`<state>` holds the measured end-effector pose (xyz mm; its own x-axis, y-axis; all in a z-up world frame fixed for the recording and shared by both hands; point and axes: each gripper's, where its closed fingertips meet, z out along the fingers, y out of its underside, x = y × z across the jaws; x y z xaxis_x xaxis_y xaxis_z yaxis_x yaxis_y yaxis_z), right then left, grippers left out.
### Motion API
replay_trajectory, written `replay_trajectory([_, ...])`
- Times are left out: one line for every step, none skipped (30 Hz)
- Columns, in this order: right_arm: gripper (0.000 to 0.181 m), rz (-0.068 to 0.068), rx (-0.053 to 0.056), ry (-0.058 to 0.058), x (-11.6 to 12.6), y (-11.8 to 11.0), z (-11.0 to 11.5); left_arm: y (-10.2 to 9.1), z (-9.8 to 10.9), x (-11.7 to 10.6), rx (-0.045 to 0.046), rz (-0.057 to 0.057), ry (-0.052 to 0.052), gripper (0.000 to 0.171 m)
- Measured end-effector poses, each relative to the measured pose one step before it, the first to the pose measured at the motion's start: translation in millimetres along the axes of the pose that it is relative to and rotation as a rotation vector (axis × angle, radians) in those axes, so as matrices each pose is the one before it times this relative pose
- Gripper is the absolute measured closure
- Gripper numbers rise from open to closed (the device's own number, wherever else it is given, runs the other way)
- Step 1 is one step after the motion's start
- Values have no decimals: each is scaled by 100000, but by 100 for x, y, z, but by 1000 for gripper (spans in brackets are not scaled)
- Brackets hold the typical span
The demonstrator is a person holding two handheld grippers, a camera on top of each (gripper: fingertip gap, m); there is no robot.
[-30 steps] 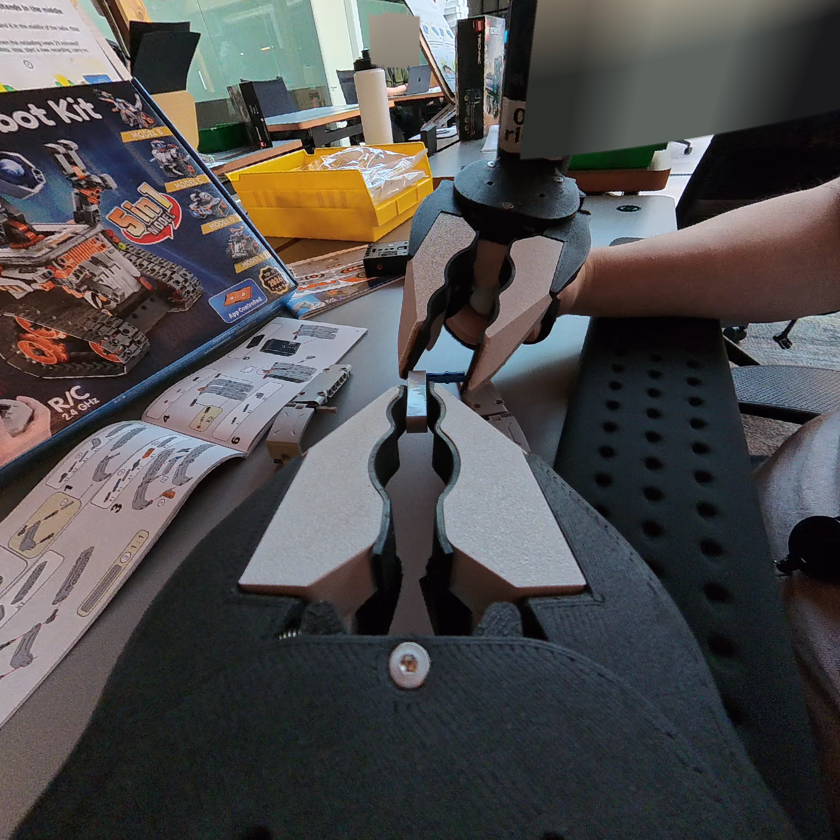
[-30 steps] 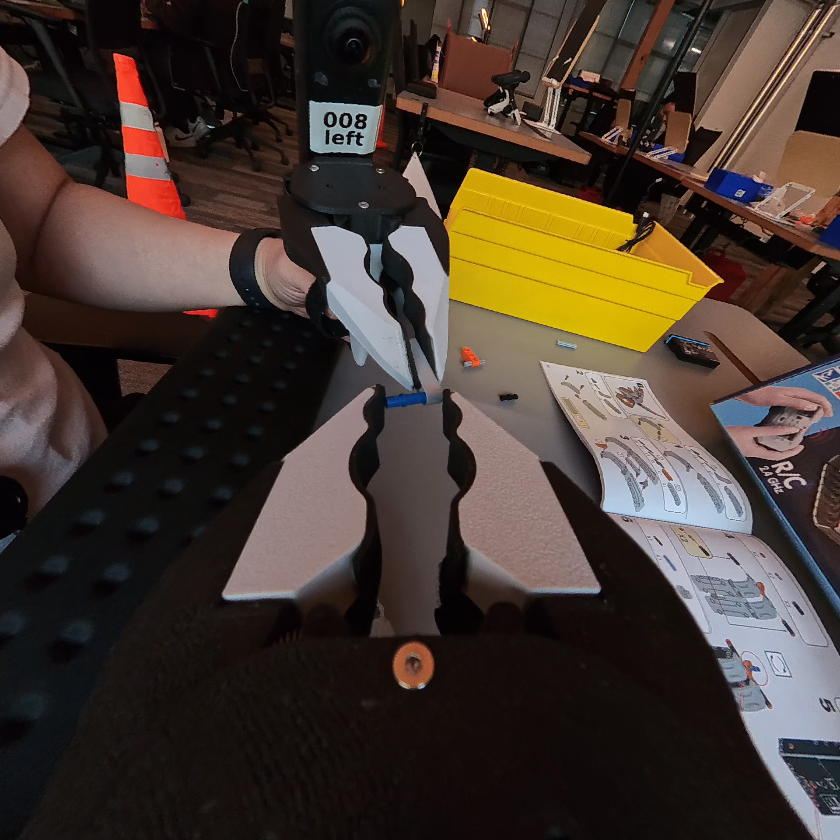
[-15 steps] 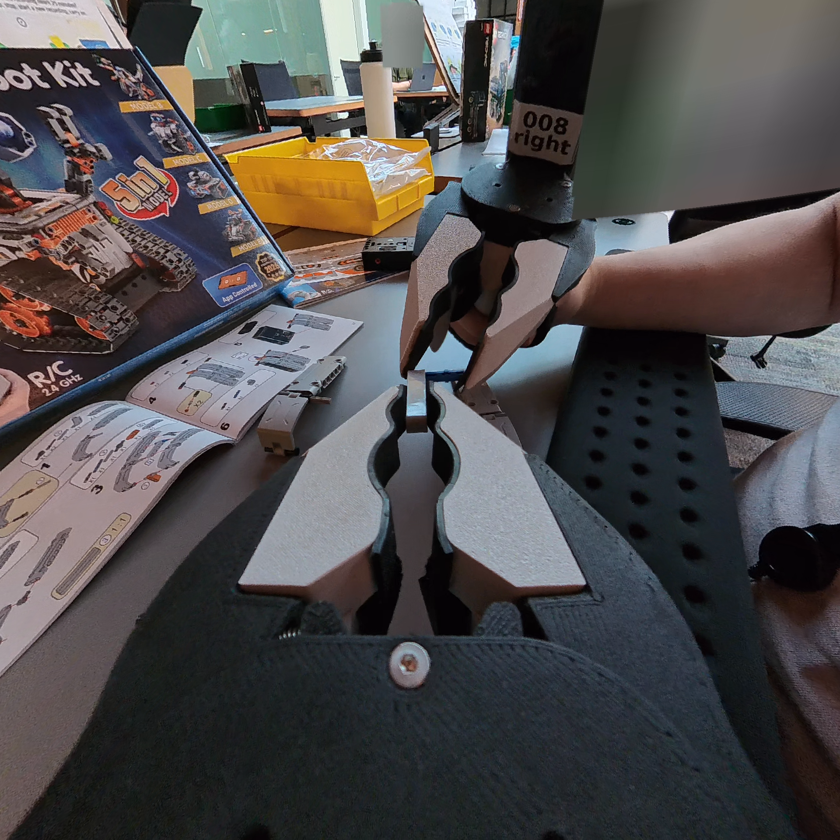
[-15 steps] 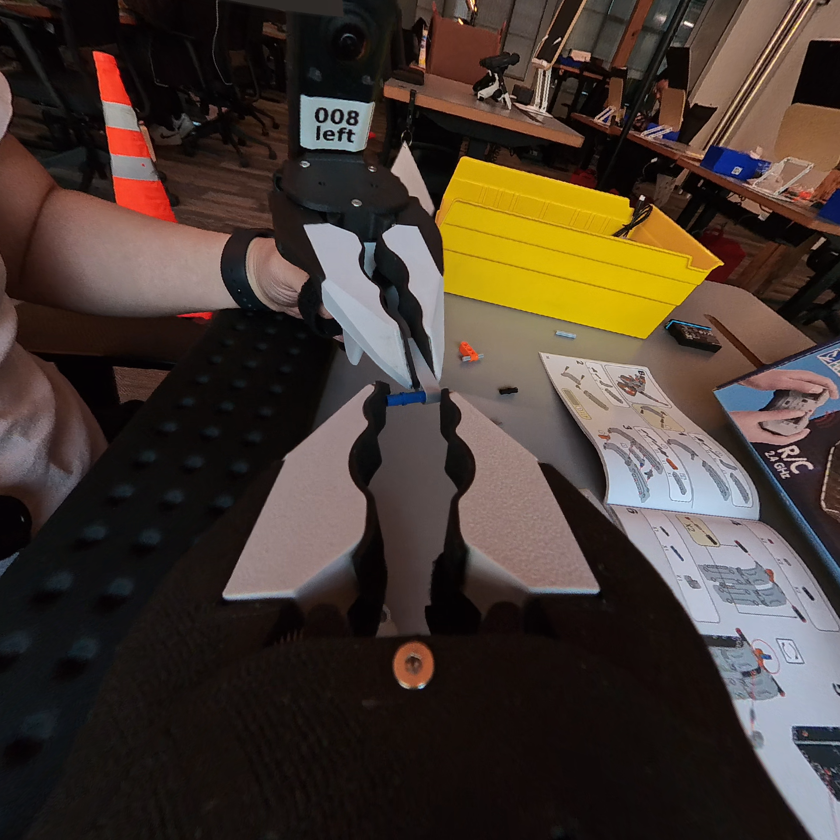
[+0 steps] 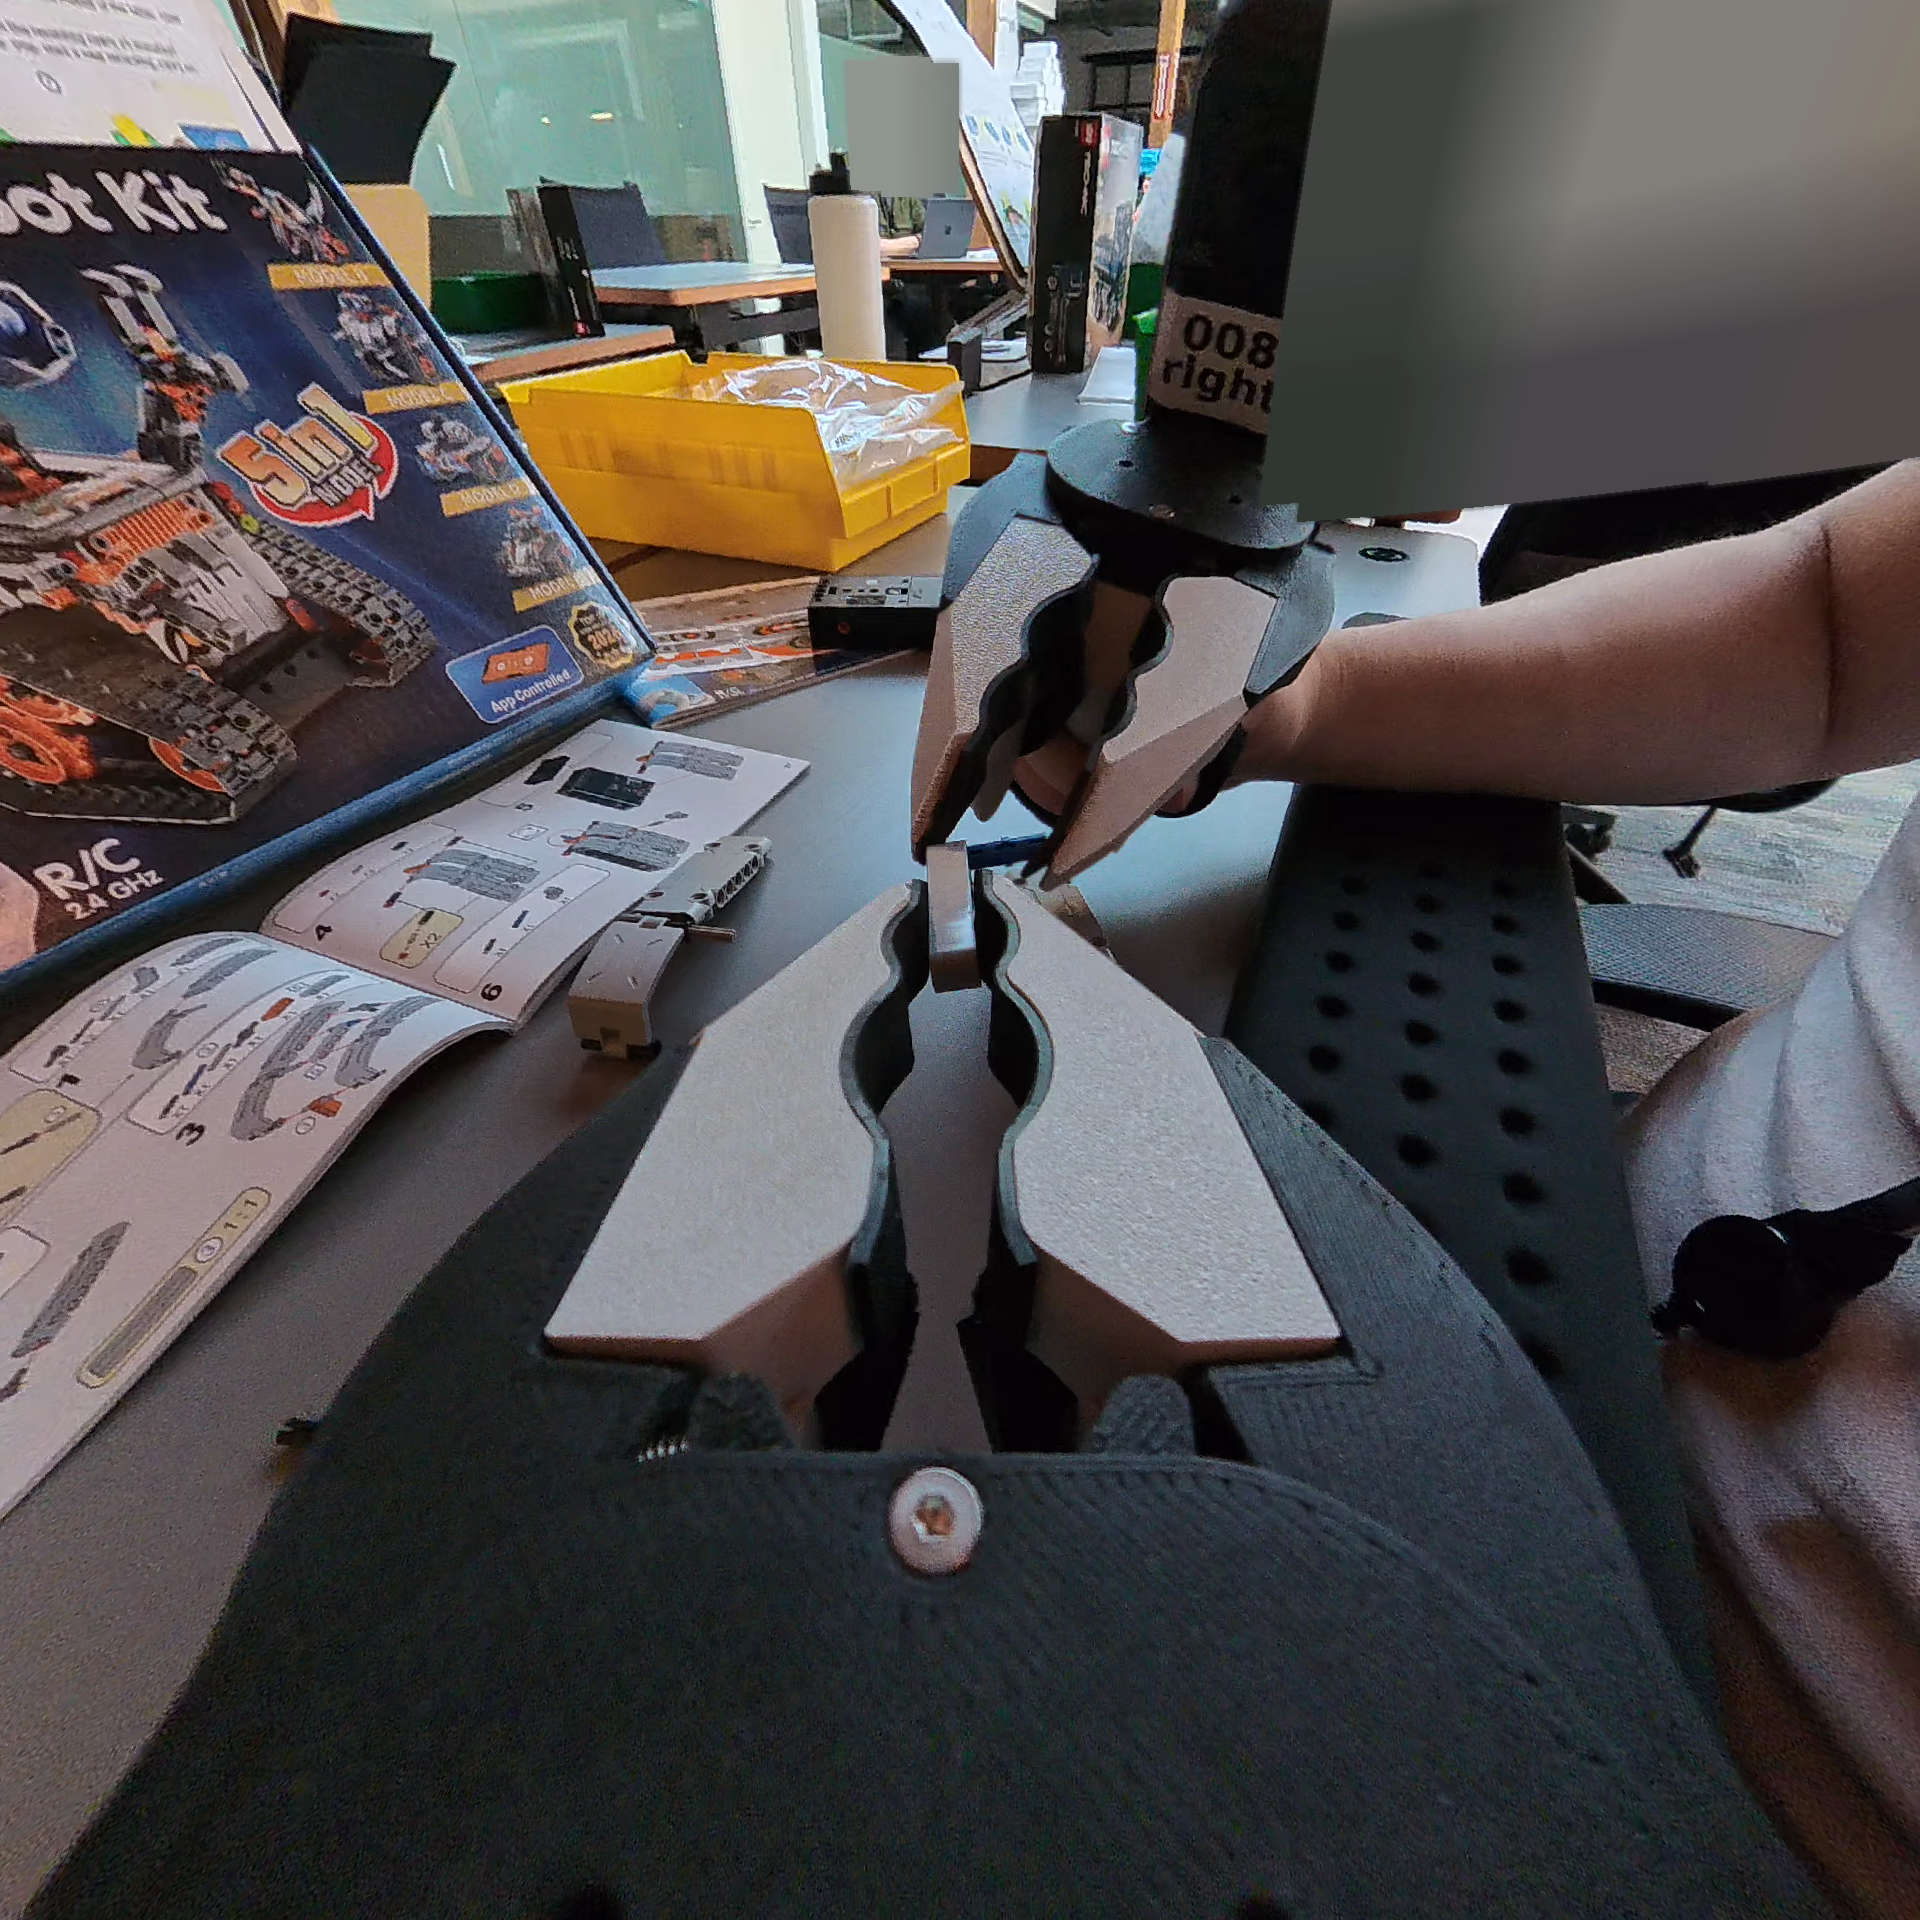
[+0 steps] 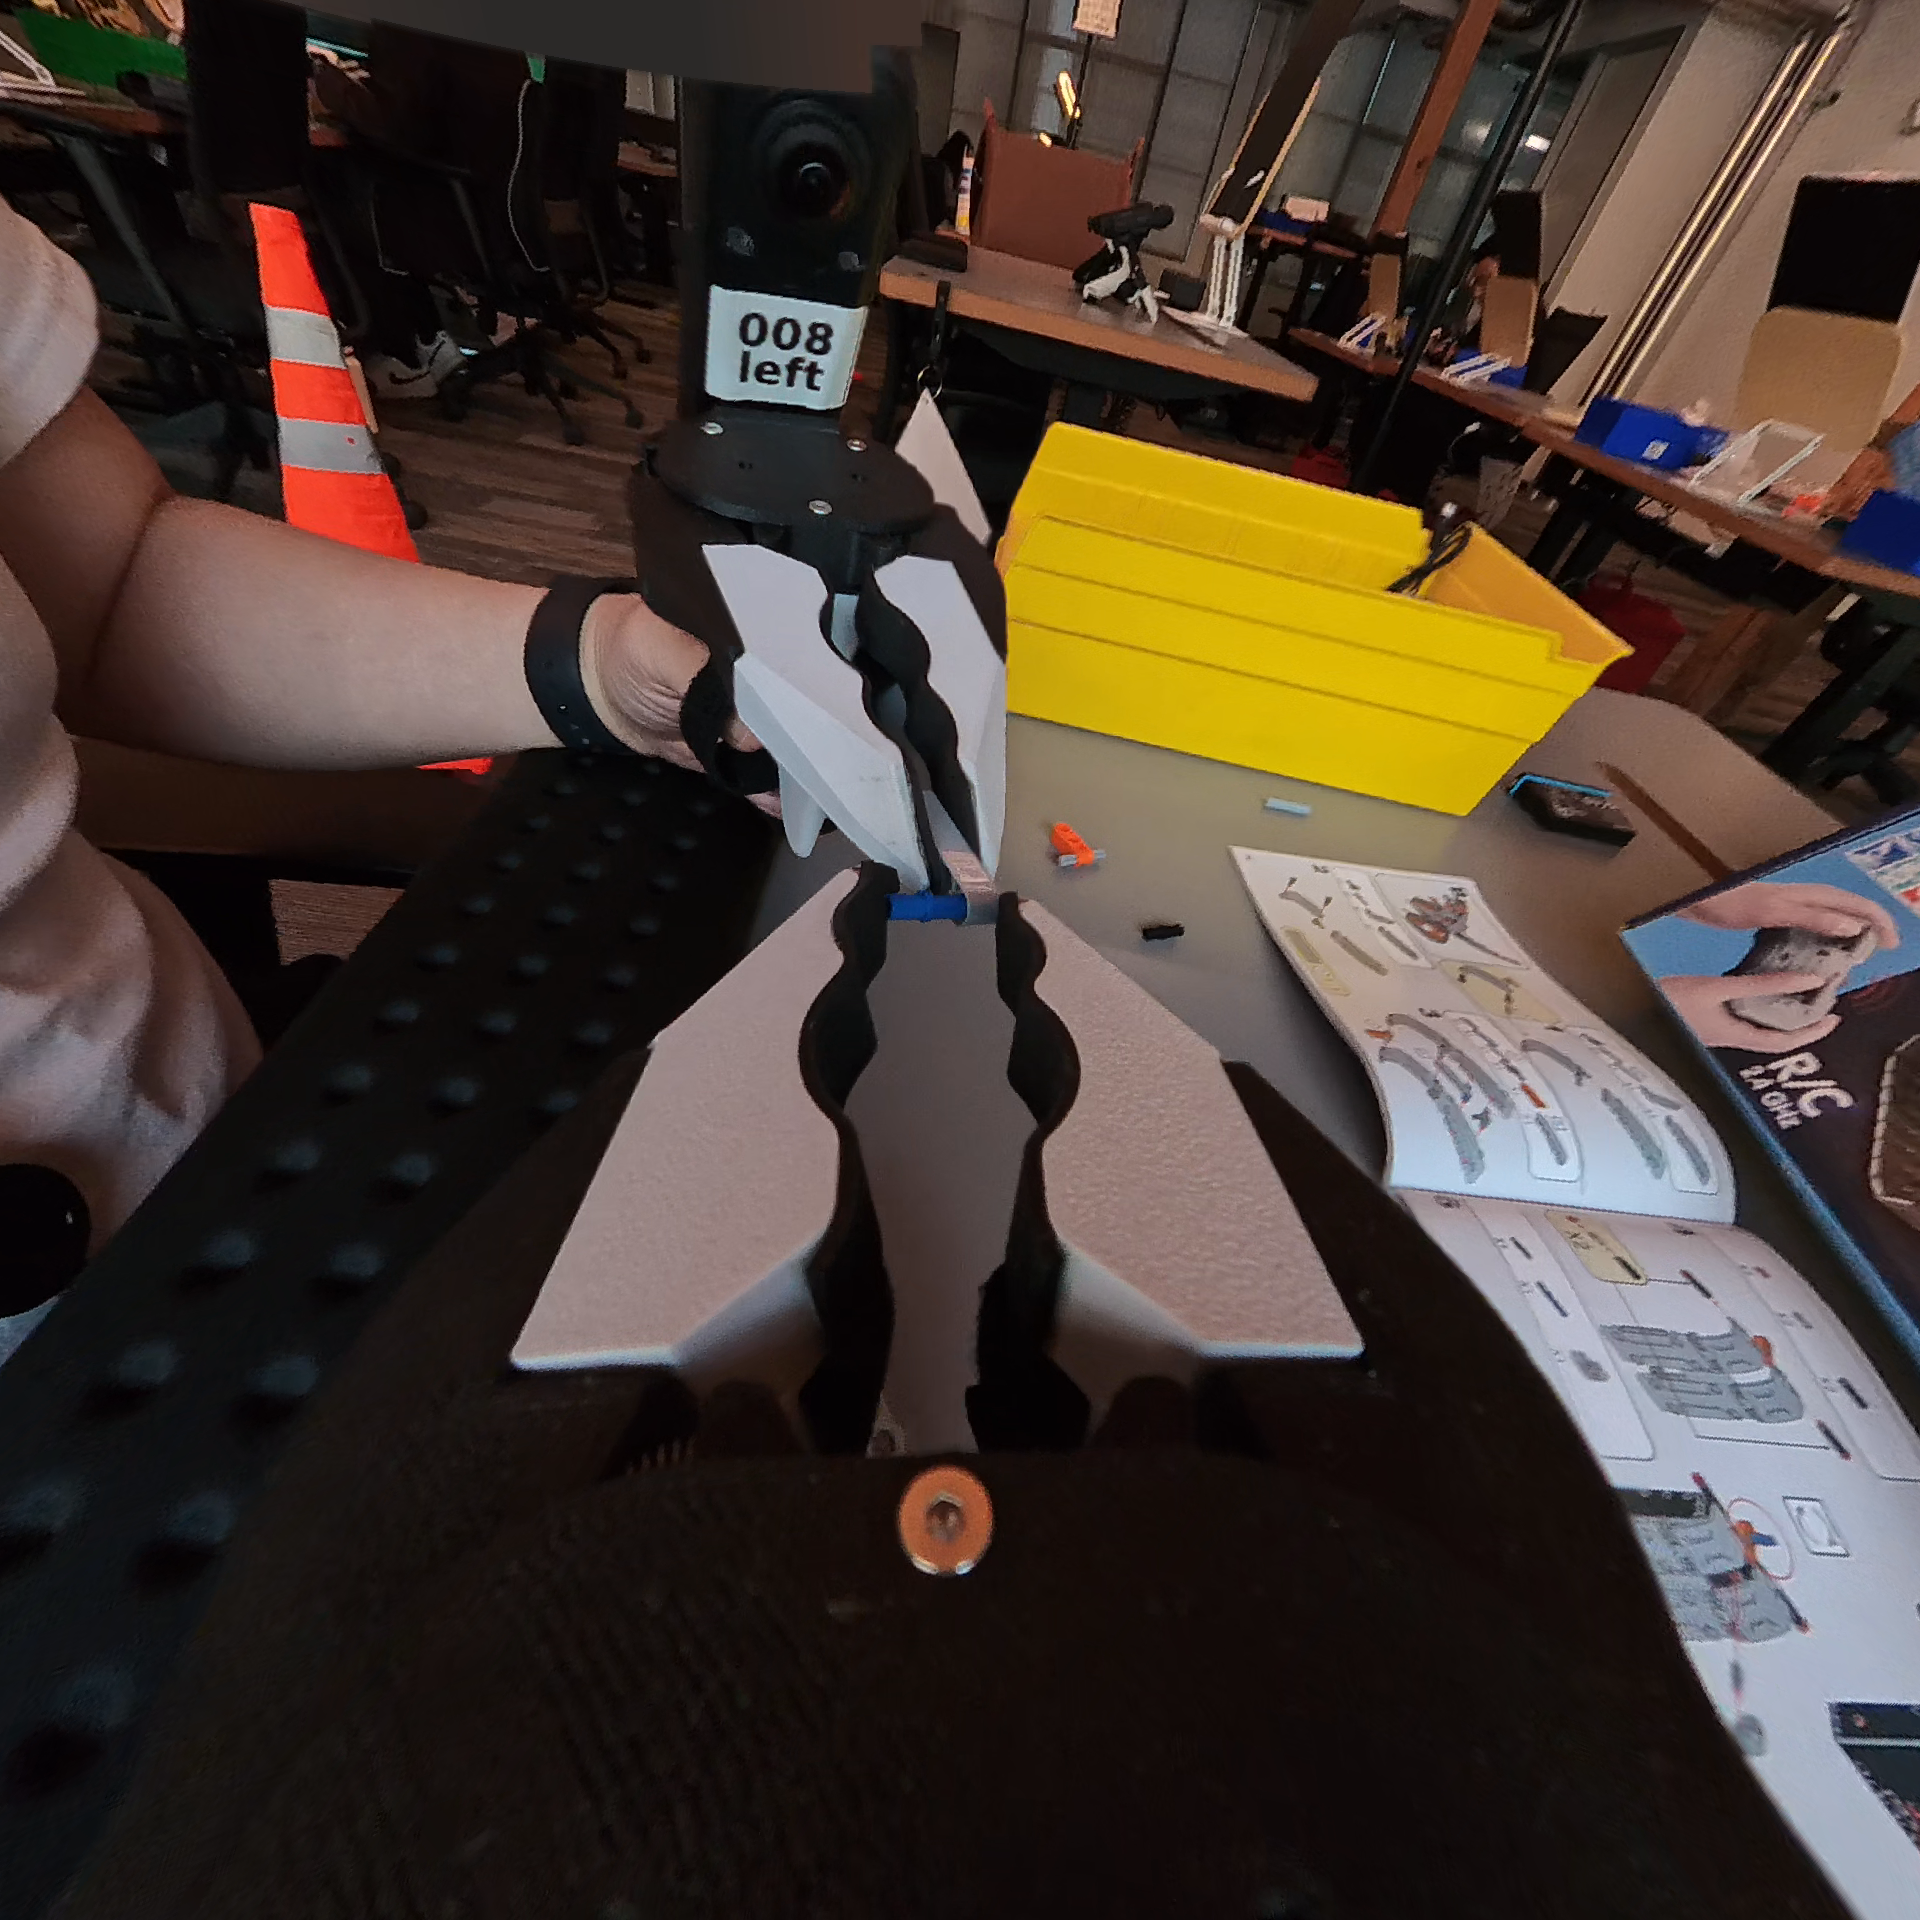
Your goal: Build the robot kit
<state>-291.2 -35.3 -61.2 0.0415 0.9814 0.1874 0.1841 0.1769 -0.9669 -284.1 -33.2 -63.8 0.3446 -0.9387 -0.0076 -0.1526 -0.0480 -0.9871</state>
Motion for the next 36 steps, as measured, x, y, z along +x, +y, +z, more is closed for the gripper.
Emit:
replay_trajectory([161,-2406,563,1478,15,-170,15,-190,-62,-32,905,1236,-759,165])
replay_trajectory([160,-2828,807,1483,33,-180,-8,-240,-54,-78,1208,2555,-1235,165])
replay_trajectory([160,-3344,1331,1753,80,-256,-29,-304,-32,-63,1508,4636,-1936,166])
replay_trajectory([160,-4399,813,1299,24,-240,-81,-233,18,-29,1219,5827,-2313,165])
replay_trajectory([160,-4599,-850,1096,28,-33,-81,-75,74,-37,417,5049,-2464,165])
replay_trajectory([160,-4594,-1630,1387,7,141,-33,121,114,-31,-550,3139,-2195,165])
replay_trajectory([159,-4125,-1854,1035,-86,213,-4,256,120,79,-1191,1137,-695,163])
replay_trajectory([159,-3469,-1690,392,-185,233,10,211,73,187,-1141,-1572,1365,161])
replay_trajectory([159,-2746,-1671,453,-108,267,12,38,-49,51,-63,-4842,2135,160])
replay_trajectory([160,-2197,-1362,475,-38,234,17,-127,-186,-191,1264,-7209,2072,156])
replay_trajectory([159,-1644,-545,444,-6,99,-17,-181,-288,-347,1783,-8404,2008,150])
replay_trajectory([159,-1601,174,1083,101,-73,-37,-187,-297,-420,1818,-8958,2160,145])
replay_trajectory([159,-2693,183,1224,72,-127,-43,-223,-265,-308,2067,-8650,2883,139])
replay_trajectory([160,-3951,-369,1252,-4,-86,-26,-233,-186,-83,1833,-6948,3527,134])
replay_trajectory([159,-5259,-726,1679,-20,-56,-2,-161,-97,67,807,-4257,2812,134])
replay_trajectory([160,-5794,-354,1586,-86,-120,11,-55,-24,93,113,-1740,1568,135])
replay_trajectory([160,-5381,-142,2135,15,-146,9,82,53,158,-517,-245,1225,137])
replay_trajectory([159,-4844,-242,1928,33,-143,3,165,105,169,-1101,358,1051,139])
replay_trajectory([159,-4137,-174,1384,-2,-140,9,181,138,119,-1265,377,780,140])
replay_trajectory([159,-3338,-393,533,-83,-68,39,165,134,98,-1186,21,778,142])
replay_trajectory([159,-2490,-551,372,-113,-9,47,137,113,85,-993,-417,998,147])
replay_trajectory([159,-1704,145,-139,-149,-100,65,174,127,69,-1166,-889,1262,157])
replay_trajectory([159,-902,288,-352,-151,-109,88,175,131,173,-1279,-1088,2109,162])
replay_trajectory([159,-496,-220,79,-61,3,105,165,156,239,-1336,-879,2494,166])
replay_trajectory([159,-508,106,105,-45,-35,89,201,164,131,-1485,-577,1479,165])
replay_trajectory([159,-151,-268,291,-3,40,95,194,162,-27,-1441,-346,199,165])
replay_trajectory([159,358,-505,126,-14,109,95,105,84,-145,-896,-262,-824,165])
replay_trajectory([159,1524,-680,592,106,238,100,-12,8,-237,-312,-217,-1600,165])
replay_trajectory([159,3811,-192,-23,72,230,150,-41,-23,-211,36,-31,-1593,166])
replay_trajectory([159,6587,-171,-549,113,266,154,-136,-71,-44,760,161,-624,166])
replay_trajectory([162,8373,122,-1245,174,206,109,-277,-118,60,1642,421,-272,166])
replay_trajectory([159,8881,698,6,442,79,49,-358,-161,22,2205,718,-737,167])
replay_trajectory([155,8496,1160,-391,420,-44,-29,-380,-175,-10,2347,903,-964,167])
replay_trajectory([155,8077,1799,-798,343,-167,-103,-388,-200,-43,2404,1006,-1052,167])
replay_trajectory([155,8062,2694,-1068,240,-293,-88,-440,-216,-75,2602,957,-1183,167])
replay_trajectory([156,7514,2256,-1690,89,-263,-39,-451,-229,-62,2611,510,-785,167])
